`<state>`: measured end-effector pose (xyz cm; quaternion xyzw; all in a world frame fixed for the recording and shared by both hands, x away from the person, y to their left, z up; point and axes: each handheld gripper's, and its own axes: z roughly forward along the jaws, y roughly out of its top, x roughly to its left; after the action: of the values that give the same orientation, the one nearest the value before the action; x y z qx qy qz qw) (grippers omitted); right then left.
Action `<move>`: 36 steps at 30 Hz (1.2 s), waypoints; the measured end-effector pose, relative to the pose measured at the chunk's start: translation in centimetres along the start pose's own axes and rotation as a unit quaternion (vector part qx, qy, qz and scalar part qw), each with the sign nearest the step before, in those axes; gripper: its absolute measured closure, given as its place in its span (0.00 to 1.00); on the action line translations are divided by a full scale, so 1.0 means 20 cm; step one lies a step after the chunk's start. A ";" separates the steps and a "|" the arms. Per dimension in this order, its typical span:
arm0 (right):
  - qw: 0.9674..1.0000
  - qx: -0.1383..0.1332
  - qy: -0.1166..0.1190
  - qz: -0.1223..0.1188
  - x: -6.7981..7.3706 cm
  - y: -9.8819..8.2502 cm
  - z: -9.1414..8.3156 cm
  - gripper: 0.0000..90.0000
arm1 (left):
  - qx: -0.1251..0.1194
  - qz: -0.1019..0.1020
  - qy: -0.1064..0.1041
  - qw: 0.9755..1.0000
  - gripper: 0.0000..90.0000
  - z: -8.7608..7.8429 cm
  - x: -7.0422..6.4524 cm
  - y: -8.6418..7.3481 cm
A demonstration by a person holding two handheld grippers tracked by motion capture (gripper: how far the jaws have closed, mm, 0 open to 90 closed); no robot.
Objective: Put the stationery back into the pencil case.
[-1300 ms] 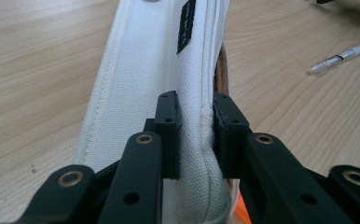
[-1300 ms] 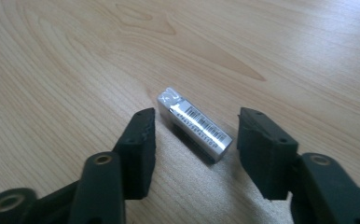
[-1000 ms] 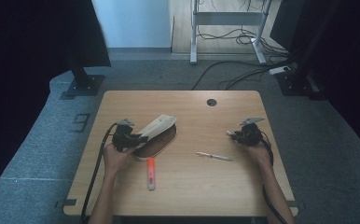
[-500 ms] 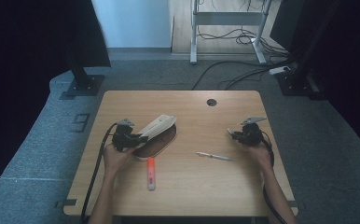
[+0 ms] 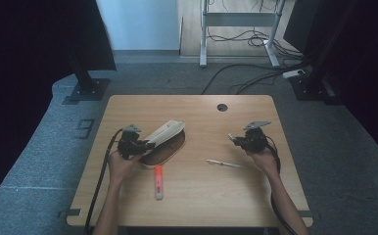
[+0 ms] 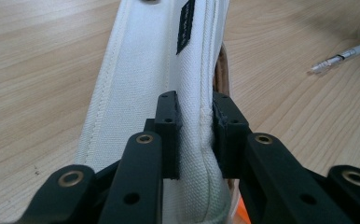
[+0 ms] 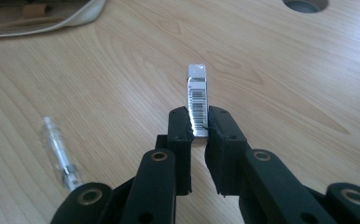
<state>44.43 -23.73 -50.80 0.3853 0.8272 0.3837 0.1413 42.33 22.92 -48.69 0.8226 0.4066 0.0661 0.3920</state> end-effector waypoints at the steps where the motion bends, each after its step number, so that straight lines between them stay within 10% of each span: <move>1: 1.000 0.000 0.002 -0.003 0.01 0.01 0.01 0.87 | 0.000 0.000 0.000 1.000 0.83 0.00 0.00 0.00; 36: 0.997 0.004 0.057 -0.044 0.31 0.25 0.24 0.87 | -0.002 -0.001 0.003 1.000 0.83 0.00 -0.01 0.00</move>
<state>45.54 -14.48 -49.95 0.3268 0.8517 0.3949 0.1086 42.24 22.86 -48.61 0.8211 0.4083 0.0688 0.3929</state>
